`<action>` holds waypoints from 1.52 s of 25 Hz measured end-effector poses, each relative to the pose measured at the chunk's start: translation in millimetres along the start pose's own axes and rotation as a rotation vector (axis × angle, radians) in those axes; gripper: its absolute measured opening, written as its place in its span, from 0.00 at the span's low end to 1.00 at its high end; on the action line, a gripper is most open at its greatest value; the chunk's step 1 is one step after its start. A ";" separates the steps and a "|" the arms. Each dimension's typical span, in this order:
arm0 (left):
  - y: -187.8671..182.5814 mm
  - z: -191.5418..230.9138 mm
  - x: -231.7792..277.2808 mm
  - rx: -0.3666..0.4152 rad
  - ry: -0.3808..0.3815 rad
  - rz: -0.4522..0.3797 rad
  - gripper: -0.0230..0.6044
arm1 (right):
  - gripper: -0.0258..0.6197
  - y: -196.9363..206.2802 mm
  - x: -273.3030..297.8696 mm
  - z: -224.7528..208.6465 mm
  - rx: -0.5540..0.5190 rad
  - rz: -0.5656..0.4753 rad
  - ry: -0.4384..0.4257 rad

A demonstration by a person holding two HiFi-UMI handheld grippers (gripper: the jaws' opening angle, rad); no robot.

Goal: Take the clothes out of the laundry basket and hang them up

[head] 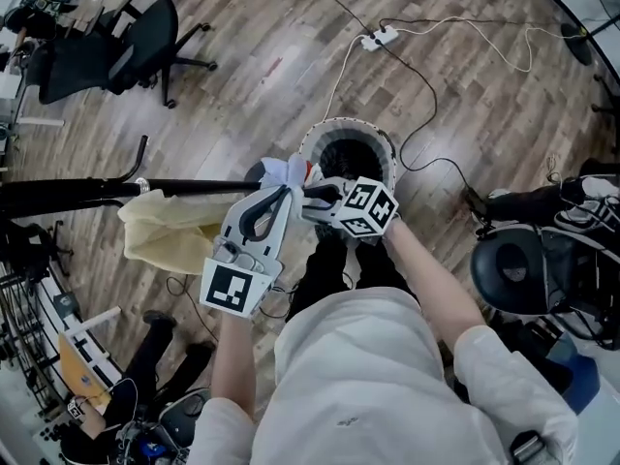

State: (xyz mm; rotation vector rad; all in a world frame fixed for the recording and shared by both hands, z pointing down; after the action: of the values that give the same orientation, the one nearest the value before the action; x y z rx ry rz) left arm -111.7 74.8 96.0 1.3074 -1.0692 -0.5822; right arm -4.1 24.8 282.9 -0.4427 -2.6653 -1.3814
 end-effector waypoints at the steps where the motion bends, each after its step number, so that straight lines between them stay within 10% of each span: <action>1: -0.7 -0.2 -2.3 -0.004 -0.018 -0.001 0.07 | 0.23 -1.9 0.4 0.8 -0.008 0.003 -0.009; 6: -3.5 4.3 -14.3 -0.009 -0.104 -0.030 0.07 | 0.06 -11.2 1.7 6.3 -0.060 0.013 -0.028; 21: 25.0 -15.6 -64.3 -0.098 -0.307 -0.007 0.07 | 0.05 -41.1 -49.4 11.6 -0.157 -0.078 0.132; 38: 68.7 -31.7 -118.4 -0.247 -0.325 -0.016 0.08 | 0.05 -135.4 -33.6 67.8 -0.349 -0.174 -0.079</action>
State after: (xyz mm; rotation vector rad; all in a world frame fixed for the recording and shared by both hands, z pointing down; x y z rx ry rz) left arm -150.3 205.8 129.2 1.0266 -1.2071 -0.9320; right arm -10.7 -0.8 130.1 -0.3045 -2.5763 -1.9324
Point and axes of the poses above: the fingertips, and each gripper's own axes: x forward along the fingers, z to its left, y out of its underside, the point moved 9 cm from there along -x, backward along the fingers, and after that the axes turned 8 degrees about -y, right-handed, at the moved point
